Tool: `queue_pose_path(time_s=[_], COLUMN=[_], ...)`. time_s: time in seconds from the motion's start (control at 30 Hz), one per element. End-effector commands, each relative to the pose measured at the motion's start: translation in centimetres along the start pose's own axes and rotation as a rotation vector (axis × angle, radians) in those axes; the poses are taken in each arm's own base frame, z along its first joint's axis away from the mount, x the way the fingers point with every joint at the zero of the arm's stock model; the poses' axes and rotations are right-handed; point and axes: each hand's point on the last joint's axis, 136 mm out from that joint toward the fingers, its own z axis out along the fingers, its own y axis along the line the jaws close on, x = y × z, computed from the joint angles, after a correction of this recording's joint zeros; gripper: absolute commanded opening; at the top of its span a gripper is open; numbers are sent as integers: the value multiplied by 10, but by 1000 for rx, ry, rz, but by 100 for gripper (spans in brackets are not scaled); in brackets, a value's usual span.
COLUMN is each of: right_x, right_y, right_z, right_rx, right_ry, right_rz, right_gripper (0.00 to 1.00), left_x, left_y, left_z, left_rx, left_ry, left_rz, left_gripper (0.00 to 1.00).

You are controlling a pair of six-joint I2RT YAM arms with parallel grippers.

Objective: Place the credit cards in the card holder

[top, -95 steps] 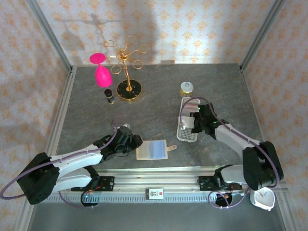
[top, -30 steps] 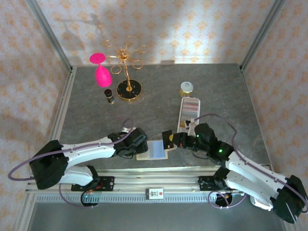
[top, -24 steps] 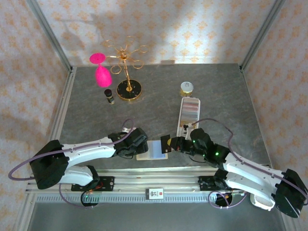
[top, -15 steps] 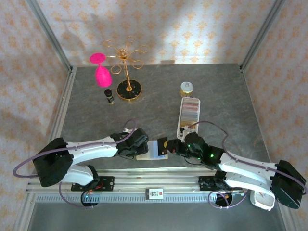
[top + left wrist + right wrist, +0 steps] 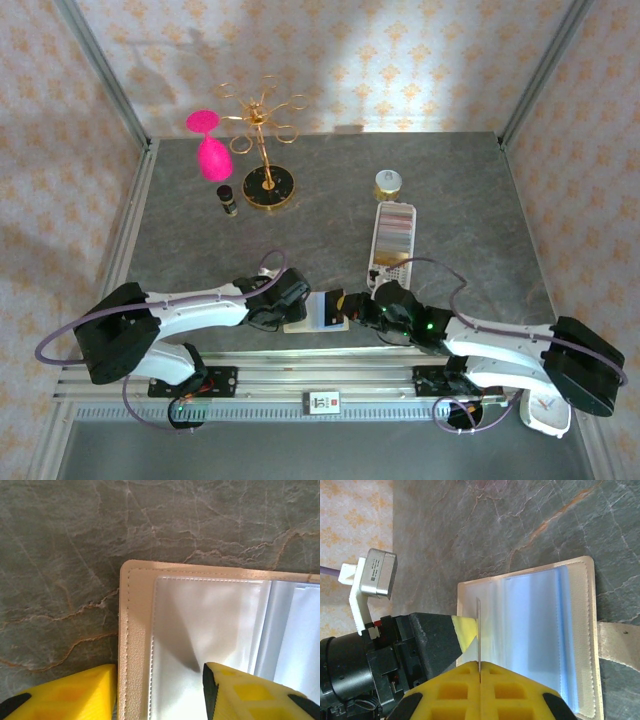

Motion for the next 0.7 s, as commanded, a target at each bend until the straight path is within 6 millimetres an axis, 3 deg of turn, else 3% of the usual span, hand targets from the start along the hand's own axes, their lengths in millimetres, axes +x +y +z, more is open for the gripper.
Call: queue_pose_path(time_s=[0.0,0.47,0.67], right_x=[-9,-11,-2], right_y=[11,23,21], right_z=[2,19,36], right_rx=[-26,-52,-57], right_ry=[-48,-47,-1], right_rz=[10,3,-53], right_gripper=[0,0,0], left_x=[7,11,12], left_y=[11,15,17], left_z=[6,10,12], left_rx=[-37,-44,-26], left_ry=[12,23,16], left_rz=[32,51,48], left_gripper=[47,34,26])
